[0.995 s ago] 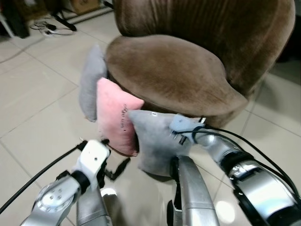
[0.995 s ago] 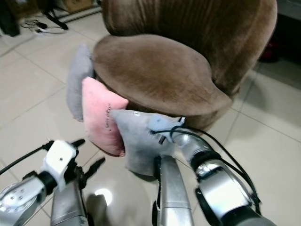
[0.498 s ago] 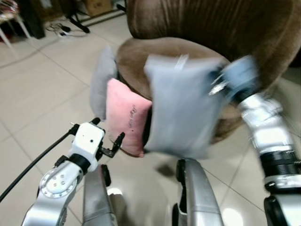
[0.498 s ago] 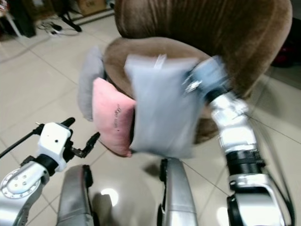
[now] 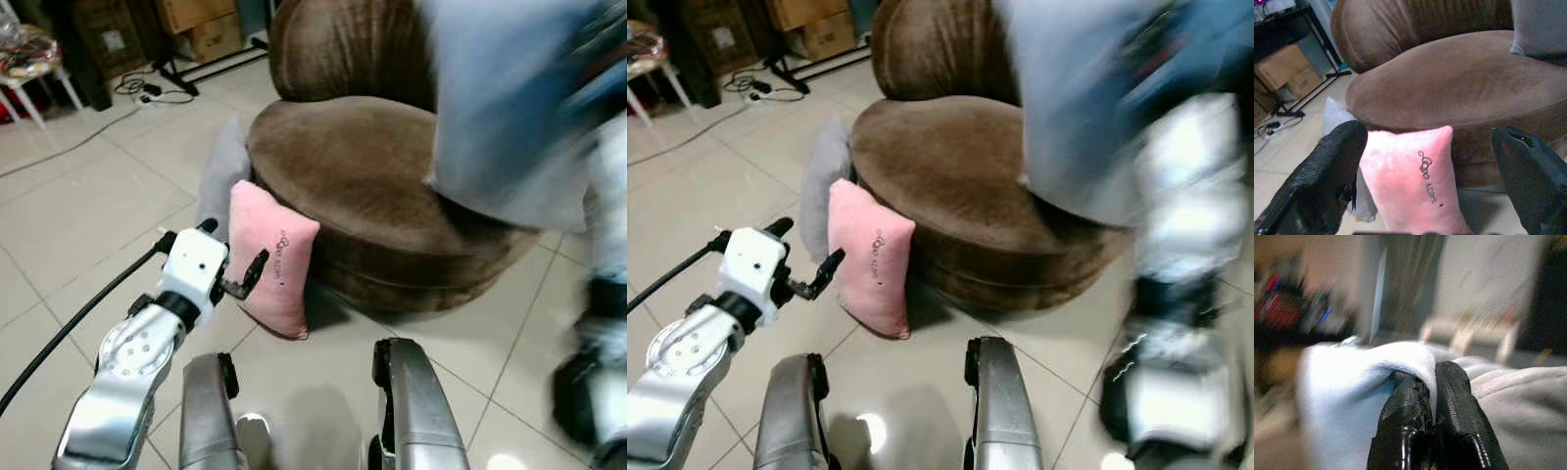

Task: Move the pillow to the sofa from floor

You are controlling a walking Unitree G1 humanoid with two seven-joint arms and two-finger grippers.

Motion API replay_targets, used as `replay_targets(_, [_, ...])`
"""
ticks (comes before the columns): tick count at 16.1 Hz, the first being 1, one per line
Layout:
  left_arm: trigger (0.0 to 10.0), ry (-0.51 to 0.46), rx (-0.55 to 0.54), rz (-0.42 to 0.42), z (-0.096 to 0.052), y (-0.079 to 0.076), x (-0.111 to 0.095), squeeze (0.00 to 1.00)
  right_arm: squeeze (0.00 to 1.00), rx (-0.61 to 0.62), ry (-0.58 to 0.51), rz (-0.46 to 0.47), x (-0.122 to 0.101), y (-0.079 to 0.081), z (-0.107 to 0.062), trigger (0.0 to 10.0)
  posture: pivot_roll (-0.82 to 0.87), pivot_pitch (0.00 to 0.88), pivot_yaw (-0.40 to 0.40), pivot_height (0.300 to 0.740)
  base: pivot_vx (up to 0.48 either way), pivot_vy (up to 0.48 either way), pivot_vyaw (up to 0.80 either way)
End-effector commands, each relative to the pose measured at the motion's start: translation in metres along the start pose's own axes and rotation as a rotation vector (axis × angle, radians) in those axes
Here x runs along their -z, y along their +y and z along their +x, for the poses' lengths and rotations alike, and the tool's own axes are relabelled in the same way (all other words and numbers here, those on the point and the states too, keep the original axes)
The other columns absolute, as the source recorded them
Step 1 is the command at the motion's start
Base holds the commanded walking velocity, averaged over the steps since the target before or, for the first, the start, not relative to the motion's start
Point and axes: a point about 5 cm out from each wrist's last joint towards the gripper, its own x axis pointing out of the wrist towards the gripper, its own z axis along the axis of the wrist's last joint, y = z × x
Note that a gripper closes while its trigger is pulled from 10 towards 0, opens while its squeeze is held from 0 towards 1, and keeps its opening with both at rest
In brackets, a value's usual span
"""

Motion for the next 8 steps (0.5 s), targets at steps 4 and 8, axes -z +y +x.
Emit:
replay_targets(4, [10.0,-0.001,-0.011,0.015,0.005,0.001,0.002,0.36,0.00,-0.040,0.187,0.106,0.044,0.047,-0.012,10.0,-0.02,0.000,0.003,0.496,0.000,0.000,0.00])
replay_targets(8, [10.0,-0.017,-0.124,0.031,0.011,0.012,0.002,0.35,0.00,-0.039,0.246,0.085,0.049,0.060,-0.014,10.0,0.00,0.000,-0.031,0.536,0.000,0.000,0.00])
